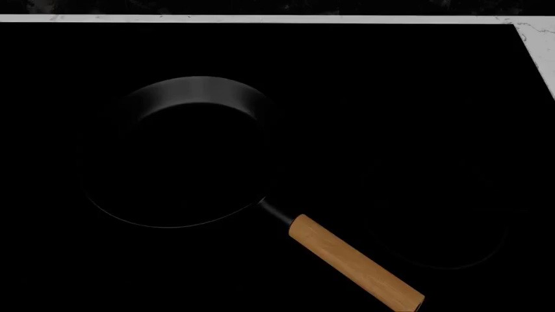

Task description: Pick the bell pepper from the pan and place it in the bowl.

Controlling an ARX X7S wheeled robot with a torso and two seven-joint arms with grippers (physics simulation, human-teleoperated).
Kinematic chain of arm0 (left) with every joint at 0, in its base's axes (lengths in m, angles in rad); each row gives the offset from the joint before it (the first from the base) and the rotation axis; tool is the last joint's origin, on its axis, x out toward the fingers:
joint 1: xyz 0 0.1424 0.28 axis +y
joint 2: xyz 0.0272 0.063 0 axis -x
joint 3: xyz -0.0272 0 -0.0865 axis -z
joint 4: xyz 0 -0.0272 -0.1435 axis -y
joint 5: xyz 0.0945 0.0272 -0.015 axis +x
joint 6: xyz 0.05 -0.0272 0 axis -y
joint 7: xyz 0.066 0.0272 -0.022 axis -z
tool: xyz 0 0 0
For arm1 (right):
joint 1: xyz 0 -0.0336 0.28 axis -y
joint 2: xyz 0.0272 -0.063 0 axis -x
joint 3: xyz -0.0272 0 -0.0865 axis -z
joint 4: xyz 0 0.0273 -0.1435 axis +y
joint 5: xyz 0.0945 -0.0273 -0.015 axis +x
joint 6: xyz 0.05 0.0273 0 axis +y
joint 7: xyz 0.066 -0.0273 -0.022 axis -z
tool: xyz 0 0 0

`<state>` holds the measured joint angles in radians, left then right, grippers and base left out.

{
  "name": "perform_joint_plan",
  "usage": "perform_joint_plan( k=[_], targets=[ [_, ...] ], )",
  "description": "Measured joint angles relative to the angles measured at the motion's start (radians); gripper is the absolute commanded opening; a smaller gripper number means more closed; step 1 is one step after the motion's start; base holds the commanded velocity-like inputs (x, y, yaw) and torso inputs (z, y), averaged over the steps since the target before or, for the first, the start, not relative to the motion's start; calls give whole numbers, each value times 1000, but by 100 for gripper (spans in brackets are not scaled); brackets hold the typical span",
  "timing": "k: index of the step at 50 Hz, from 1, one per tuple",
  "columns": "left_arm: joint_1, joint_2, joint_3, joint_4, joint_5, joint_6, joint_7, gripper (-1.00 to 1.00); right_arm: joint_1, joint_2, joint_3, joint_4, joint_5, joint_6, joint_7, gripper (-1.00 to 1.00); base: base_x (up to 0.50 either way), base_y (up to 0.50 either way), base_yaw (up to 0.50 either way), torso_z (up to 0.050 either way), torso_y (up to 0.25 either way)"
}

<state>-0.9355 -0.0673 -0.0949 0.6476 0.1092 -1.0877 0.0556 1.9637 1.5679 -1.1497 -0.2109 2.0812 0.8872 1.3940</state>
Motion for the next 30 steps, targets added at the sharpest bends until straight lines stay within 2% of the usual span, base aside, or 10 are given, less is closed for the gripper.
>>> perform_joint_plan(
  k=[30],
  targets=[
    [2, 0, 7, -16, -32, 30, -38, 100, -59, -1, -18, 97, -50, -44, -23, -100, -20, 4, 14, -15, -13]
  ],
)
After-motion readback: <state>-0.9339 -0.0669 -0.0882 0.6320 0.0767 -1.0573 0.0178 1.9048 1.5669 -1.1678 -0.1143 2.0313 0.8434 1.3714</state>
